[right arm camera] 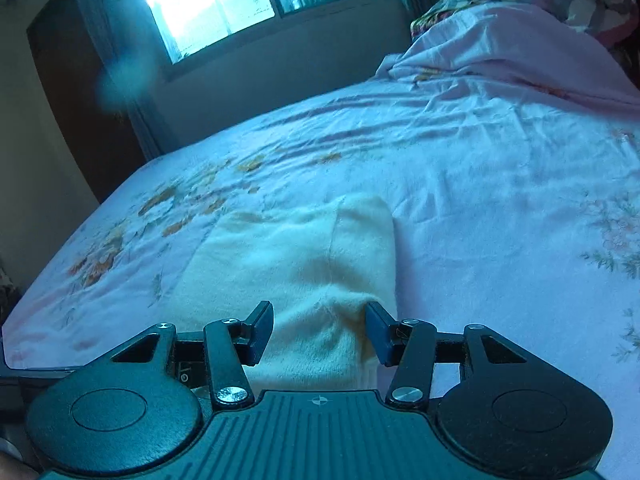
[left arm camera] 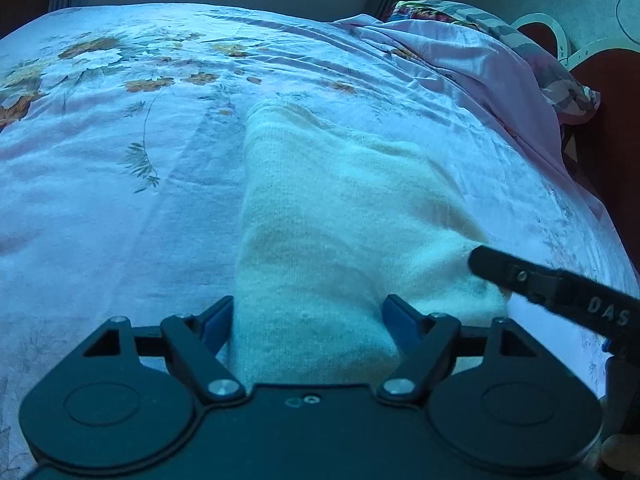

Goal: Fold small clothes

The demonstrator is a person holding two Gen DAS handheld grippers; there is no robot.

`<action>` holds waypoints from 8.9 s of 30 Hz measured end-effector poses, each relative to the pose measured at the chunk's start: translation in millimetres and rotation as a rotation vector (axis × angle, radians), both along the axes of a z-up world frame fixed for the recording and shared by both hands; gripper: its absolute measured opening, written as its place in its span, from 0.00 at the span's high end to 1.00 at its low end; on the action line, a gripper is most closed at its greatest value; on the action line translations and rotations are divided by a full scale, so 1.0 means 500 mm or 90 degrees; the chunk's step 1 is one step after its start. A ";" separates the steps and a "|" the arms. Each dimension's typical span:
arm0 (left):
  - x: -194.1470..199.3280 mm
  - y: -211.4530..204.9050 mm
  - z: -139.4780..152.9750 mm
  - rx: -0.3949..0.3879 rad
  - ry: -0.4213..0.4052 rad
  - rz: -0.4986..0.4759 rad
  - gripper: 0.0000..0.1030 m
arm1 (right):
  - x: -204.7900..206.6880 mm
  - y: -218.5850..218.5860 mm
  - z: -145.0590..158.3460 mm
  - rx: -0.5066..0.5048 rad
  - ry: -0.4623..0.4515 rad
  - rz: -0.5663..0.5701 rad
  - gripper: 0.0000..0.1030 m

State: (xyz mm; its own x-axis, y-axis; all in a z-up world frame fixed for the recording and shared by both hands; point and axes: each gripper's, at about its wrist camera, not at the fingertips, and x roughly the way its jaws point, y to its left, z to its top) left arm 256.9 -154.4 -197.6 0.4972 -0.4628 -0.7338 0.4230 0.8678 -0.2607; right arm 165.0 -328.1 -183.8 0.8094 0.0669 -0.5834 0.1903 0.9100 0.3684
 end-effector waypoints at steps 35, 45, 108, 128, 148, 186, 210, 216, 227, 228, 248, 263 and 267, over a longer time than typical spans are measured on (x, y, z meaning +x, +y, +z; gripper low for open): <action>-0.051 0.010 -0.003 0.017 -0.003 -0.020 0.22 | -0.017 -0.002 -0.001 0.144 -0.016 0.013 0.84; -0.052 0.008 -0.004 0.022 -0.006 -0.022 0.21 | 0.008 -0.076 -0.030 0.251 -0.029 -0.100 0.92; 0.025 0.068 0.077 -0.104 0.030 -0.017 0.70 | 0.049 0.010 0.037 0.149 -0.032 0.044 0.74; -0.125 0.381 0.028 -0.052 0.021 0.083 0.53 | -0.026 0.282 -0.027 0.135 0.022 0.139 0.69; -0.068 0.322 0.044 -0.031 -0.008 0.089 0.39 | -0.009 0.344 -0.022 -0.058 0.080 0.156 0.53; -0.375 0.347 0.178 0.060 -0.060 0.101 0.15 | -0.315 0.371 0.104 -0.033 0.020 0.173 0.15; -0.620 0.339 0.353 0.136 -0.160 0.190 0.05 | -0.623 0.370 0.285 -0.117 -0.137 0.142 0.00; -0.645 0.331 0.349 0.126 -0.186 0.212 0.05 | -0.638 0.366 0.276 -0.132 -0.135 0.105 0.00; -0.635 0.318 0.336 0.125 -0.167 0.197 0.05 | -0.637 0.334 0.289 -0.112 -0.121 0.075 0.00; -0.636 0.319 0.336 0.123 -0.166 0.200 0.05 | -0.636 0.333 0.288 -0.108 -0.120 0.077 0.00; -0.633 0.307 0.332 0.121 -0.152 0.186 0.05 | -0.631 0.310 0.287 -0.110 -0.120 0.069 0.00; -0.637 0.287 0.332 0.130 -0.166 0.168 0.05 | -0.628 0.292 0.283 -0.099 -0.114 0.052 0.00; -0.638 0.283 0.332 0.132 -0.167 0.165 0.05 | -0.626 0.290 0.281 -0.100 -0.111 0.052 0.00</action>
